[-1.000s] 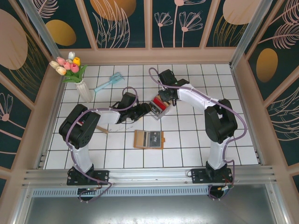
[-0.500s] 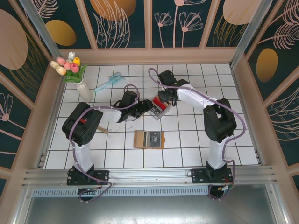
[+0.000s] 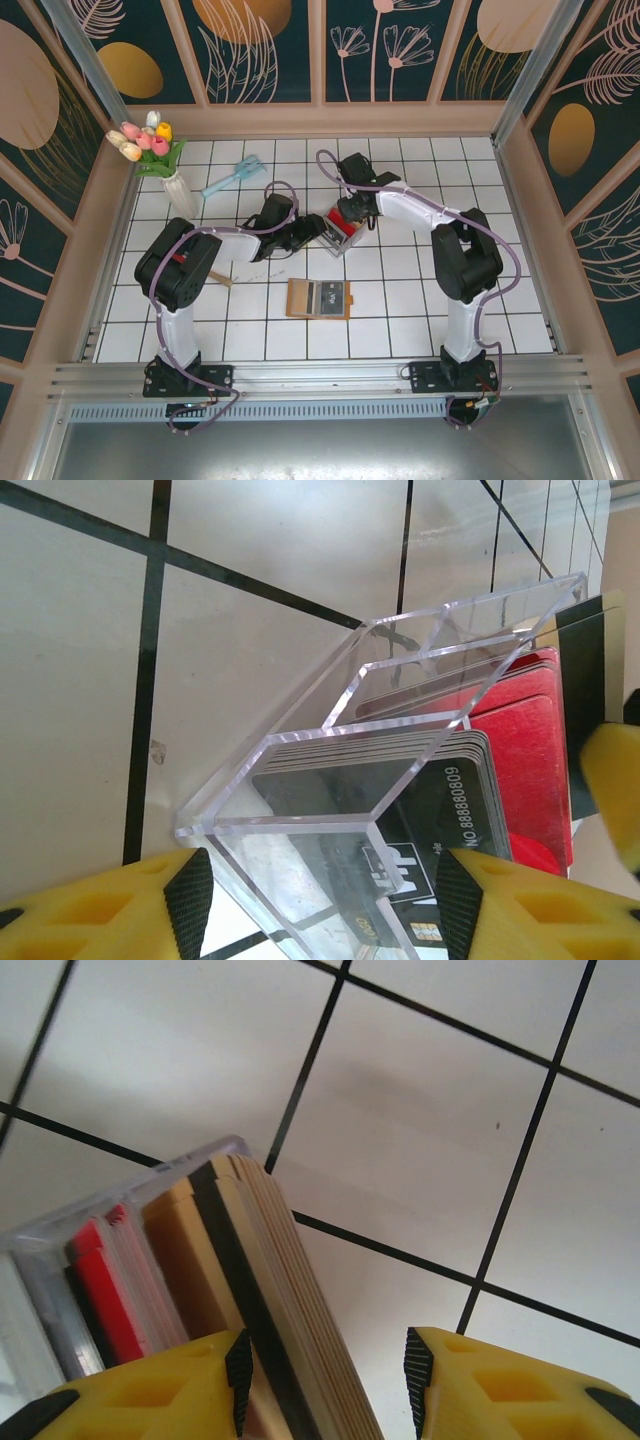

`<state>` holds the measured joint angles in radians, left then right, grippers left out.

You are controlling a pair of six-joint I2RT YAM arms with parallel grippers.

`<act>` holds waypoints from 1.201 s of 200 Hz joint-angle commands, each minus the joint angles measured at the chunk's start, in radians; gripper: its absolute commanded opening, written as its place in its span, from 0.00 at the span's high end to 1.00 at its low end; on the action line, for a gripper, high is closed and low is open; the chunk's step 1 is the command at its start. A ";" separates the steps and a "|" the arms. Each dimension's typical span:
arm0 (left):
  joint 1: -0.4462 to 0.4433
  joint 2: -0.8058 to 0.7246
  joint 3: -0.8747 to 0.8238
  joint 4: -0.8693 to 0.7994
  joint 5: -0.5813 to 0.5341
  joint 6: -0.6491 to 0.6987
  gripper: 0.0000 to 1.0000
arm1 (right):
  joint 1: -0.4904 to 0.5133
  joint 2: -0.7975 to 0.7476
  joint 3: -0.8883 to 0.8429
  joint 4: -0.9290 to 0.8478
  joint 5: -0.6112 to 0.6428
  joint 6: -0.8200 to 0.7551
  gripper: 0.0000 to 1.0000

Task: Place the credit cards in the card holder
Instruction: Pick up the credit card from the storage box.

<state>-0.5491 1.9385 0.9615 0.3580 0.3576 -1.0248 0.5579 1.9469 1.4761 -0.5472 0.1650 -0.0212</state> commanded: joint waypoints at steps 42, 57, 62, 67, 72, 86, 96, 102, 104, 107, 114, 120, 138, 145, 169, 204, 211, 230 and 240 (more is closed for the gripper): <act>-0.002 0.066 0.005 -0.083 -0.032 0.026 0.38 | -0.005 -0.003 0.006 0.005 0.094 -0.011 0.58; -0.003 0.066 0.005 -0.092 -0.038 0.031 0.38 | -0.005 -0.019 0.007 0.005 0.097 -0.014 0.59; -0.004 0.066 0.005 -0.092 -0.039 0.030 0.38 | -0.005 -0.022 0.007 0.005 0.100 -0.015 0.59; -0.004 0.066 0.006 -0.093 -0.039 0.032 0.38 | -0.005 -0.026 0.007 0.004 0.099 -0.016 0.59; -0.003 0.067 0.005 -0.093 -0.040 0.032 0.38 | -0.004 -0.029 0.007 0.003 0.099 -0.017 0.59; -0.003 0.071 0.005 -0.093 -0.037 0.032 0.39 | -0.006 -0.034 0.007 0.003 0.099 -0.018 0.60; -0.004 0.072 0.005 -0.092 -0.034 0.033 0.39 | -0.005 -0.038 0.003 0.005 0.100 -0.022 0.61; -0.003 0.073 0.005 -0.094 -0.034 0.034 0.39 | -0.004 -0.039 0.003 0.005 0.103 -0.023 0.61; -0.003 0.073 0.005 -0.093 -0.033 0.034 0.39 | -0.005 -0.040 0.004 0.004 0.104 -0.023 0.61; -0.003 0.073 0.005 -0.094 -0.033 0.033 0.39 | -0.005 -0.040 0.004 0.005 0.104 -0.024 0.61; -0.004 0.073 0.005 -0.094 -0.034 0.035 0.39 | -0.004 -0.042 0.003 0.005 0.105 -0.025 0.61; -0.003 0.074 0.005 -0.095 -0.034 0.035 0.39 | -0.005 -0.042 0.004 0.005 0.109 -0.026 0.62; -0.004 0.076 0.005 -0.096 -0.034 0.036 0.39 | -0.005 -0.047 0.005 0.005 0.113 -0.029 0.62; -0.004 0.077 0.005 -0.097 -0.033 0.037 0.39 | -0.005 -0.049 0.006 0.006 0.112 -0.031 0.63; -0.004 0.080 0.005 -0.097 -0.033 0.038 0.39 | -0.004 -0.048 0.008 0.003 0.109 -0.034 0.67; -0.003 0.080 0.005 -0.100 -0.032 0.040 0.39 | -0.005 -0.049 0.010 -0.003 0.099 -0.038 0.75; -0.003 0.080 0.005 -0.100 -0.033 0.040 0.39 | -0.004 -0.051 0.011 -0.005 0.097 -0.034 0.77; -0.004 0.079 0.005 -0.100 -0.032 0.040 0.39 | -0.005 -0.057 0.016 -0.009 0.095 -0.036 0.81; -0.003 0.077 0.005 -0.102 -0.033 0.044 0.39 | -0.004 -0.062 0.018 -0.007 0.101 -0.033 0.82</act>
<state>-0.5495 1.9438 0.9749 0.3321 0.3553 -1.0134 0.5591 1.9305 1.4765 -0.5369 0.2337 -0.0475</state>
